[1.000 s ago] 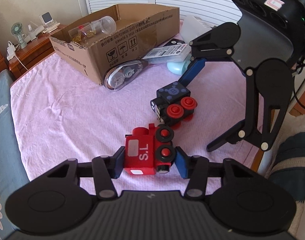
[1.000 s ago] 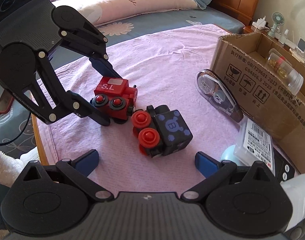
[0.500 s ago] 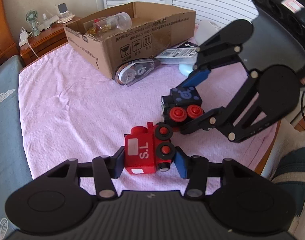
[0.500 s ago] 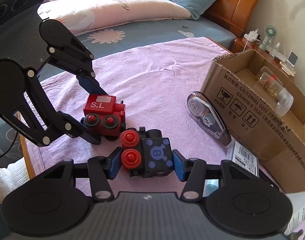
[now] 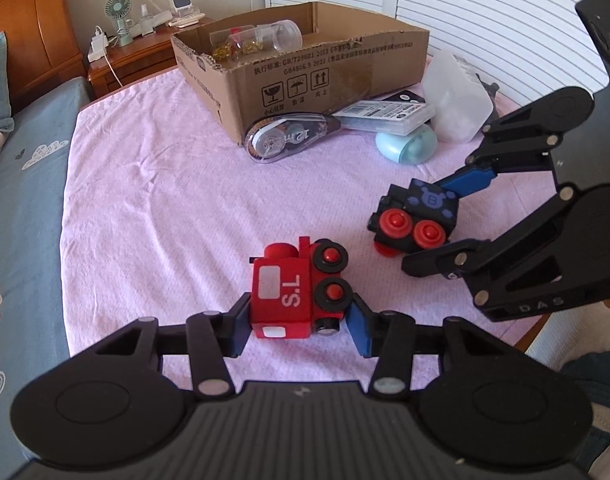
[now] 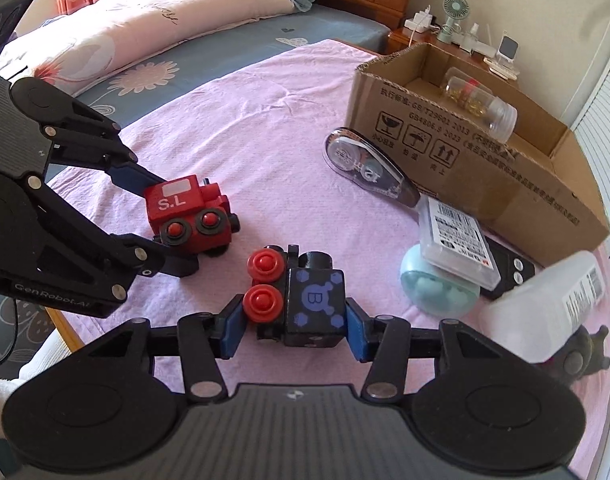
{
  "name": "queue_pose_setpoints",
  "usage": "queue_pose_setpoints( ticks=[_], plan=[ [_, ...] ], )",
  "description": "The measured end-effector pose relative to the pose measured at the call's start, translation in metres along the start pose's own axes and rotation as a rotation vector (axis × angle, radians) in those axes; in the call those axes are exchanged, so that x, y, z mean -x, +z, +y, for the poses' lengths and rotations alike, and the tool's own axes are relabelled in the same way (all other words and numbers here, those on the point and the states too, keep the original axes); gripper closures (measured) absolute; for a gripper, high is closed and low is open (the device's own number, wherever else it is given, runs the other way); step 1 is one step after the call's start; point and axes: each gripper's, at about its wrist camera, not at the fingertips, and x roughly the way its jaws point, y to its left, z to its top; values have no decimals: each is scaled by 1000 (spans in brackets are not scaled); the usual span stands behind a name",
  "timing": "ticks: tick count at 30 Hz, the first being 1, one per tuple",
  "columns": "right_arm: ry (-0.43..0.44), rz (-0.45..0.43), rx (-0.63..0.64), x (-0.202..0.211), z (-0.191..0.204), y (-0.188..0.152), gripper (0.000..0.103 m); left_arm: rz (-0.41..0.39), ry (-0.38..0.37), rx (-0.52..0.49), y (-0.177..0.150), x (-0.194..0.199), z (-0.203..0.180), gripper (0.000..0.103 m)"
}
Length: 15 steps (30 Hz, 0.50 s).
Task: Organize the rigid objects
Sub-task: 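Carry both train cars over the box and open both grippers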
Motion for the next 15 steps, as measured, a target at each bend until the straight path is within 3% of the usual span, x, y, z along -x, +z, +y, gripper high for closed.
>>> queue_pose_setpoints(
  ticks=[11, 15],
  plan=[
    [18, -9, -57, 12, -16, -18, 45, -1, 63, 1, 4, -4, -8, 46],
    [24, -22, -69, 6, -14, -14, 45, -1, 51, 46, 5, -6, -4, 45]
  ],
)
